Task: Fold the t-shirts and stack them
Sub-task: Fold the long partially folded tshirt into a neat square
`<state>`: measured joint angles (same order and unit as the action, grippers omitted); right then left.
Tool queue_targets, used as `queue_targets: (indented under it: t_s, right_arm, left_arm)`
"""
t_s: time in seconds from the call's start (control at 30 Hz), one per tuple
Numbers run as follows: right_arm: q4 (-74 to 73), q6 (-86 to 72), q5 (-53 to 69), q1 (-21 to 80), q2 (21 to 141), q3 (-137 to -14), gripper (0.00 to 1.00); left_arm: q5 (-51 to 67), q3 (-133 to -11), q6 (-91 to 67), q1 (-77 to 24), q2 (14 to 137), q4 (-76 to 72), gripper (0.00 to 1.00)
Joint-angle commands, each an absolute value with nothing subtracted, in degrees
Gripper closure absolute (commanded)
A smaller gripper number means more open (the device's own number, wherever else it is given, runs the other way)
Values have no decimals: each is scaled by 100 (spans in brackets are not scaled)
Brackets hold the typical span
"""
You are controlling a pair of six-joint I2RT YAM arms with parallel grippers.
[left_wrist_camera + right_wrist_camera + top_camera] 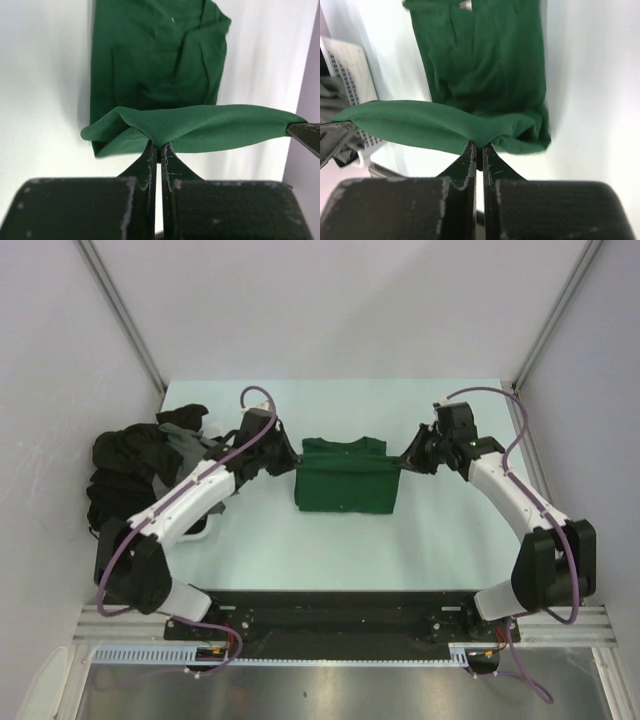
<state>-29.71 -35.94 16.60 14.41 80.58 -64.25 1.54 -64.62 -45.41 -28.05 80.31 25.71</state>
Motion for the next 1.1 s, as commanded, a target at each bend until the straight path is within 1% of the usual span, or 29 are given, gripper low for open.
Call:
queue_targets:
  t_s: [0.0,0.17,0.27,0.43,0.53,0.57,0.6,0.63,0.67,0.7,0.73,0.77,0.8,0.83,0.87,0.93,0.97,1.03,1.07]
  right_arm:
    - [-2488,-3270,1626,1231,8847,-7083,100]
    - [-2479,-3041,1687,1099,9842,-7759,100]
    - [-2128,-3163,1854,976,10361,-7901,100]
    - [-1907,-3182,2065,861,11214,-8612,100]
    - [-1863,-3059,2118,853,11732,-9078,100]
    - [-1863,-3032,2170,844,11951,-9175,99]
    - [-1872,-2997,2249,844,12075,-9280,90]
    - [-1907,-2962,2441,818,12181,-9516,80]
    - [-1959,-2918,2530,791,12338,-9640,67]
    - [-2134,-2883,2610,791,12366,-9798,48]
    - [-2162,-2778,2732,774,12358,-10000,41]
    - [-2162,-2699,2820,765,12288,-10098,35]
    - [-2197,-2620,2865,765,12113,-10203,24]
    - [-2223,-2471,2935,773,11990,-10387,6]
    - [-2302,-2409,2979,808,11875,-10467,0]
    - [-2373,-2329,3137,843,11532,-10573,0]
    - [-2390,-2399,3120,913,11427,-10486,0]
    - [-2164,-2609,3277,1019,11093,-10144,0]
    - [-1701,-2897,3374,1054,10961,-9568,0]
  left_arm:
    - [290,-7056,-4228,-2427,8664,2242,100]
    - [545,-7365,-4254,-2171,9482,1943,100]
    - [562,-7567,-4333,-2101,9983,1679,100]
    - [703,-8436,-4157,-1995,11010,1731,100]
    - [616,-8797,-4140,-1916,11355,1758,100]
    - [598,-8841,-4148,-1899,11486,1749,100]
    - [511,-8955,-4157,-1872,11539,1775,98]
    - [458,-9078,-4140,-1855,11601,1871,88]
    - [414,-9375,-4000,-1820,11706,2107,73]
    - [248,-9578,-3921,-1819,11759,2301,29]
    - [177,-9789,-3824,-1811,11803,2494,1]
    - [132,-10217,-3571,-1802,11830,2835,1]
    - [114,-10387,-3455,-1793,11804,2952,0]
    - [123,-10519,-3350,-1793,11743,3031,1]
    - [140,-10608,-3262,-1802,11490,3093,1]
    - [324,-10434,-3287,-1802,11094,2972,0]
    - [403,-10041,-3400,-1837,10892,2684,0]
    - [744,-9486,-3768,-1889,10276,2279,2]
    - [930,-8805,-3953,-1951,10100,1650,3]
